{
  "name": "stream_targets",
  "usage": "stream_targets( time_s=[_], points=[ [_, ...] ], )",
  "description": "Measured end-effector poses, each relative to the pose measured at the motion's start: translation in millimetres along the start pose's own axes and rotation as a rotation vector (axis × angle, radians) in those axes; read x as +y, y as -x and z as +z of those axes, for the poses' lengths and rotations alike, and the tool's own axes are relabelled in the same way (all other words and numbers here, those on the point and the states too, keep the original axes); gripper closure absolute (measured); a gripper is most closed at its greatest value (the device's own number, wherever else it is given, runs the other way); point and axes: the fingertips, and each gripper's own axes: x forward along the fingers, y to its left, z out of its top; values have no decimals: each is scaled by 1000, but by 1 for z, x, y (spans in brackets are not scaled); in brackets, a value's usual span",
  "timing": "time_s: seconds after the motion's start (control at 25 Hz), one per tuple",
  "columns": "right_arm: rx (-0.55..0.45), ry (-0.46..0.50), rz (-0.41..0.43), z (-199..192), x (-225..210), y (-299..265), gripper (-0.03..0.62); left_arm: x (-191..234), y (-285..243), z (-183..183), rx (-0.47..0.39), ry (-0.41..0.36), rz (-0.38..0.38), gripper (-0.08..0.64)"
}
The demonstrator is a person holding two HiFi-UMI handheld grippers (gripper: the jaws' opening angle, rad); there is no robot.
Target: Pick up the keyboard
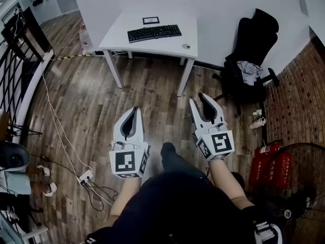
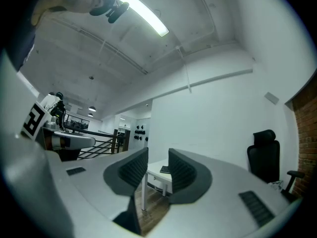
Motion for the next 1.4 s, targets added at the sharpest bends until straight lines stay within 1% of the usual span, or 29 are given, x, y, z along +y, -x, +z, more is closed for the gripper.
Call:
stream_targets(
  time_s=[0.24, 0.52, 0.76, 1.04, 1.4],
  points=[
    [7, -29, 24, -15, -51, -83, 476, 24, -90, -6, 17, -29, 29, 549],
    [-1, -35, 40, -24, -126, -186, 472, 49, -203, -1, -14, -42, 58, 549],
    [-1, -40, 56, -38, -167, -255, 472, 69, -276, -6, -18, -44, 71, 549],
    [10, -58, 72, -53, -191, -296, 472, 87, -320, -15, 5, -35, 101, 549],
    [15, -65, 75, -63, -201, -315, 472, 110, -336, -26, 15, -20, 143, 549]
  ],
)
